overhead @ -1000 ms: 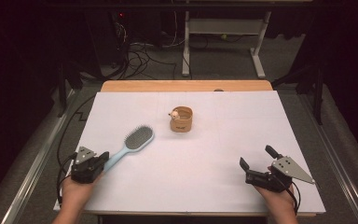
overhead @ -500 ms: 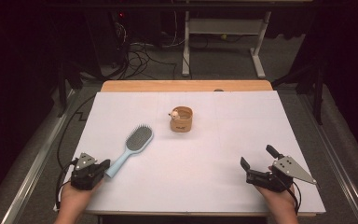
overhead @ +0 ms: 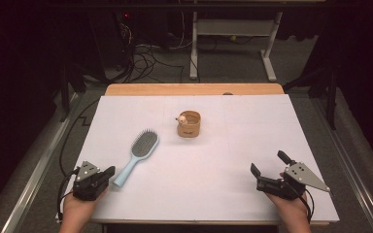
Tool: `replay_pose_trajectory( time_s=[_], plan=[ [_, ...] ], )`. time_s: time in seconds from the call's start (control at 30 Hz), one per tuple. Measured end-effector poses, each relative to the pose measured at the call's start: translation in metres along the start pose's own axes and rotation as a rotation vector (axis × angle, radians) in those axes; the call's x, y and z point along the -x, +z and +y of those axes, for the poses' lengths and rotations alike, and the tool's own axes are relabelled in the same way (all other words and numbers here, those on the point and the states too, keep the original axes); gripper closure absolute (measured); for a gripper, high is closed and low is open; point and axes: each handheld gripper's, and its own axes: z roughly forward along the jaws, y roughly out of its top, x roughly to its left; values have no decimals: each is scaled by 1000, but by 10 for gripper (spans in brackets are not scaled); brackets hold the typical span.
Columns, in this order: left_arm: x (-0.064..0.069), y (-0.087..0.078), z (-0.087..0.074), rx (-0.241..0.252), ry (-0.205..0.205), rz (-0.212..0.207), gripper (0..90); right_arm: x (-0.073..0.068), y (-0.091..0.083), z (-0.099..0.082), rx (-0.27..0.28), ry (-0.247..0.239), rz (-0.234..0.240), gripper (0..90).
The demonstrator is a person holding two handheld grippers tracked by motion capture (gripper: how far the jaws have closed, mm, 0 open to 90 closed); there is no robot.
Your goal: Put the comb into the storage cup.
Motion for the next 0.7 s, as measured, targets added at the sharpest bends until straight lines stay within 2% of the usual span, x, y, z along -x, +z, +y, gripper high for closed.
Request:
replay_pose_trajectory(
  time_s=[0.13, 0.27, 0.3, 0.33, 0.53, 0.7],
  plan=[
    [-2, -1, 0, 16, -13, -17, 799, 0, 0, 0, 0, 2, 0, 5],
    [-4, -2, 1, 24, -18, -31, 627, 0, 0, 0, 0, 0, 0, 5],
    [-4, -2, 1, 27, -17, -29, 560, 0, 0, 0, -1, 1, 0, 5],
    [-4, -3, 1, 32, -20, -28, 560, 0, 0, 0, -1, 1, 0, 5],
    [-3, -3, 2, 42, -23, -19, 370, 0, 0, 0, -1, 2, 0, 5],
    [-1, -4, 4, 47, -19, -27, 280, 0, 0, 0, -3, 5, 0, 5]
  ],
)
